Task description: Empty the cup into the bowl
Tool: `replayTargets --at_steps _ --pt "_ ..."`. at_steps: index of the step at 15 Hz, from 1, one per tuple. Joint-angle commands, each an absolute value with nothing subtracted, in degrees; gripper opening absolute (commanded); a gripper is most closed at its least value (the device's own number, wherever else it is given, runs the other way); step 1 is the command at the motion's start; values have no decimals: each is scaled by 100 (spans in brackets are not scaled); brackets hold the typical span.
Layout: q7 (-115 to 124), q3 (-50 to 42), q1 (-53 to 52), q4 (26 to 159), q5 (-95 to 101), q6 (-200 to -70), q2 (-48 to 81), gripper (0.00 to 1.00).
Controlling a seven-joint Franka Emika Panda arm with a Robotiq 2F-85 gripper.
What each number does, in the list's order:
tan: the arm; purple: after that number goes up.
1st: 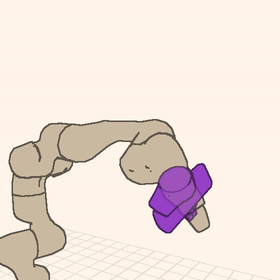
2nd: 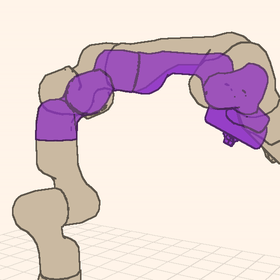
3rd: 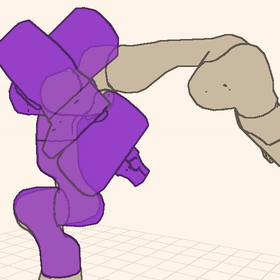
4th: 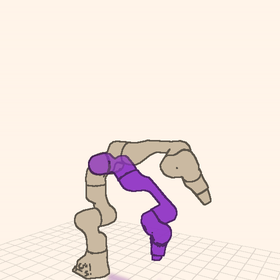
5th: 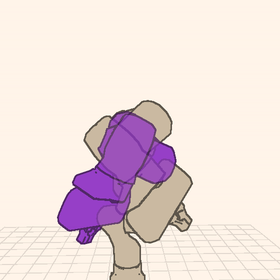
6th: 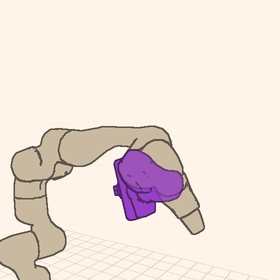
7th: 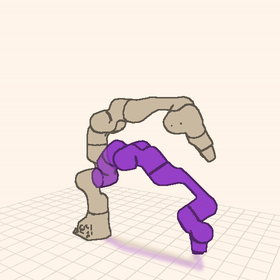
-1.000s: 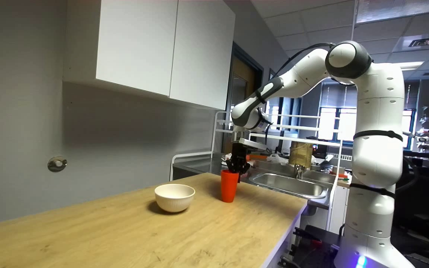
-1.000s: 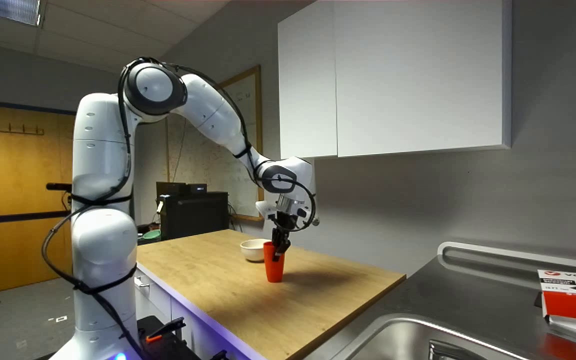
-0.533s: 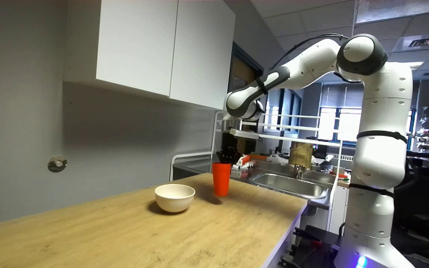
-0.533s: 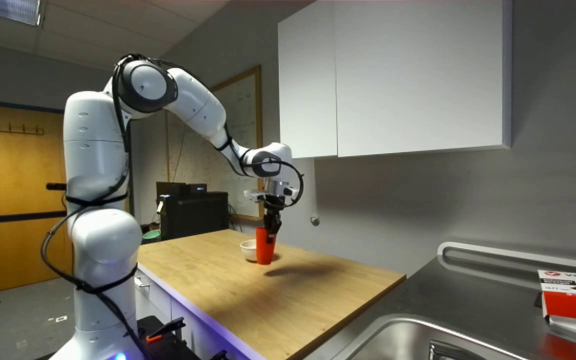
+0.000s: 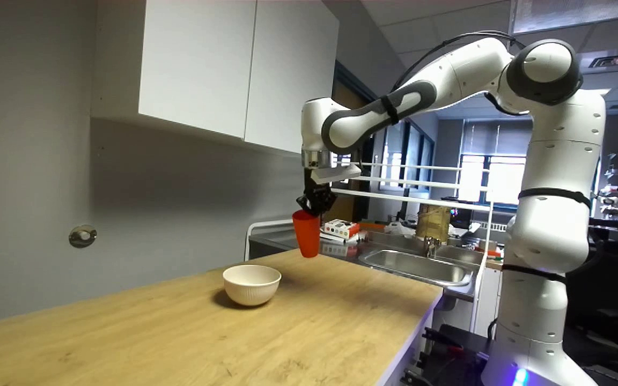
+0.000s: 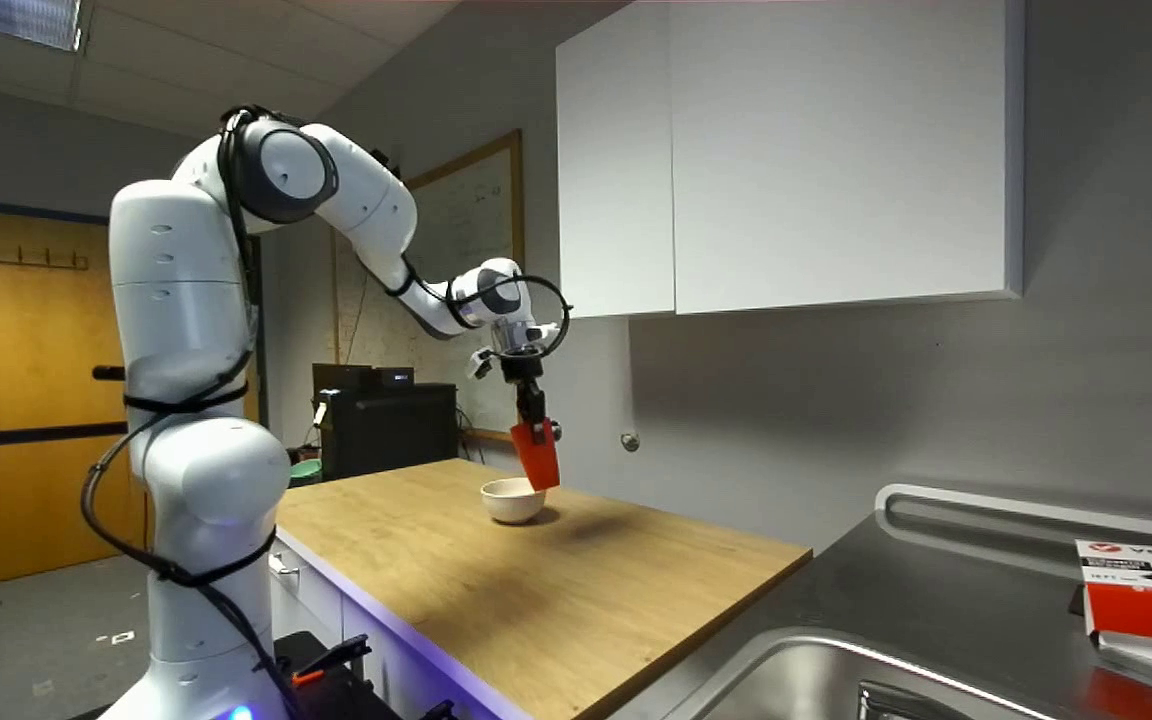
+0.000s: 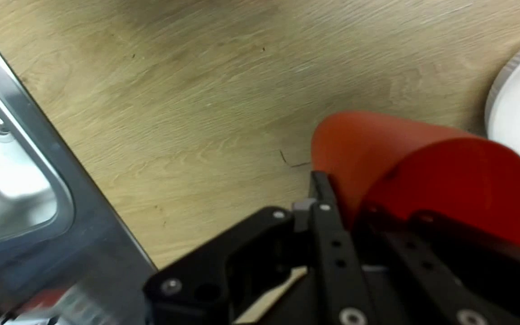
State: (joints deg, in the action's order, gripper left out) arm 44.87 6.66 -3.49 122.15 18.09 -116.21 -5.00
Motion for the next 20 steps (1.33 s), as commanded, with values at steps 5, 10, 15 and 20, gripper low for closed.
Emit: replayTargets --at_steps 5,10,15,20 --pt "5858 1356 -1110 10994 3490 -9829 570 1" --pt "6207 1336 -1804 10049 4483 -8733 1645 1" --pt "6149 1228 -2422 9081 5457 -7783 2699 1" --pt "6039 1106 -2947 8334 6472 -7040 3582 1"
